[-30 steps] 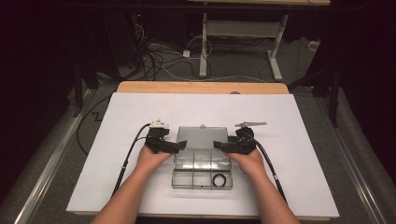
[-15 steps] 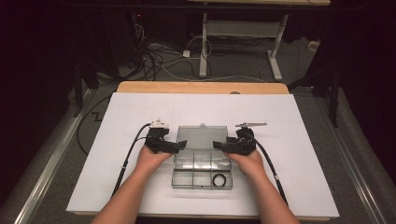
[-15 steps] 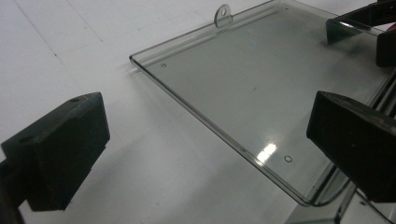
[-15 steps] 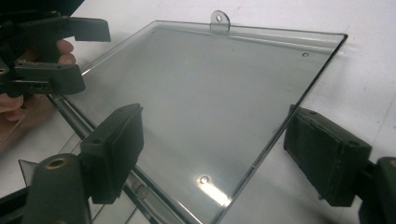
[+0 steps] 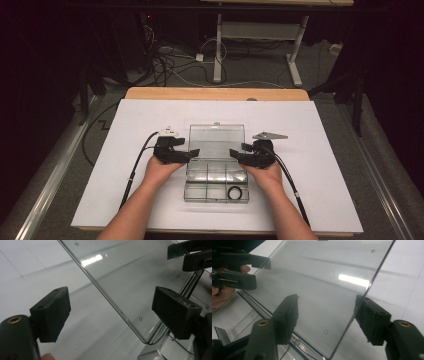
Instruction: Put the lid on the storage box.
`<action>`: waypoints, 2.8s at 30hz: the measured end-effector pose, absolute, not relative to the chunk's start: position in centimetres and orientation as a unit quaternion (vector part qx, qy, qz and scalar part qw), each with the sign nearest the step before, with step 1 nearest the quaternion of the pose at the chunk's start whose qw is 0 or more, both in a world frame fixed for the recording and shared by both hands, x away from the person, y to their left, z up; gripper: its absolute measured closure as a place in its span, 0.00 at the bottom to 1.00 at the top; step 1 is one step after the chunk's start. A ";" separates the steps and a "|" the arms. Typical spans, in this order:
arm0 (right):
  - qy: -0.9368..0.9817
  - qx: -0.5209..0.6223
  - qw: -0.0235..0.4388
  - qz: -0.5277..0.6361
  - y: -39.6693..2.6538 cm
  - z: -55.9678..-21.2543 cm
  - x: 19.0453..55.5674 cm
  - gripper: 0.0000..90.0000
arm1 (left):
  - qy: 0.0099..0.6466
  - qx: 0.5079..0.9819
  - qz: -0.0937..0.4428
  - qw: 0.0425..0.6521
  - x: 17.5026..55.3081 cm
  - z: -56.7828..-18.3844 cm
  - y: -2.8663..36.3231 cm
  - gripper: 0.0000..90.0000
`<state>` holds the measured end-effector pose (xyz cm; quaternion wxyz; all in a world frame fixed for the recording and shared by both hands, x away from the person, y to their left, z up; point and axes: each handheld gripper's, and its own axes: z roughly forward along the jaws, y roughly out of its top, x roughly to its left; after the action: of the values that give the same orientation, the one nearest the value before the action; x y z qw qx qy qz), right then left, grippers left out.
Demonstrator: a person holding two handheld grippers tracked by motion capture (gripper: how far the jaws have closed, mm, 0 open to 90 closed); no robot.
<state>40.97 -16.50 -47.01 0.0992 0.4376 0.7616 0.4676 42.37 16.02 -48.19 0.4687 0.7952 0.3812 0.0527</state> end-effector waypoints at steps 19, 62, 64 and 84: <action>0.758 0.422 0.153 0.473 -17.5 -45.9 39.9 0.66 | 0.344 0.803 0.072 0.482 41.2 -47.3 15.5 0.46; 0.777 0.360 0.187 0.483 -17.3 -44.3 35.7 1.00 | 0.311 0.796 0.142 0.500 37.9 -45.0 16.2 0.76; 0.777 0.358 0.189 0.483 -17.4 -44.2 35.7 1.00 | 0.308 0.796 0.145 0.500 37.7 -44.9 16.2 0.76; 0.778 0.352 0.189 0.485 -17.0 -44.5 34.4 1.00 | 0.293 0.802 0.153 0.498 35.5 -44.9 16.3 0.71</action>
<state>34.44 -17.02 -44.48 0.1888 0.3517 0.7779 0.4853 35.53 16.30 -44.92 0.4980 0.8019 0.2928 0.1527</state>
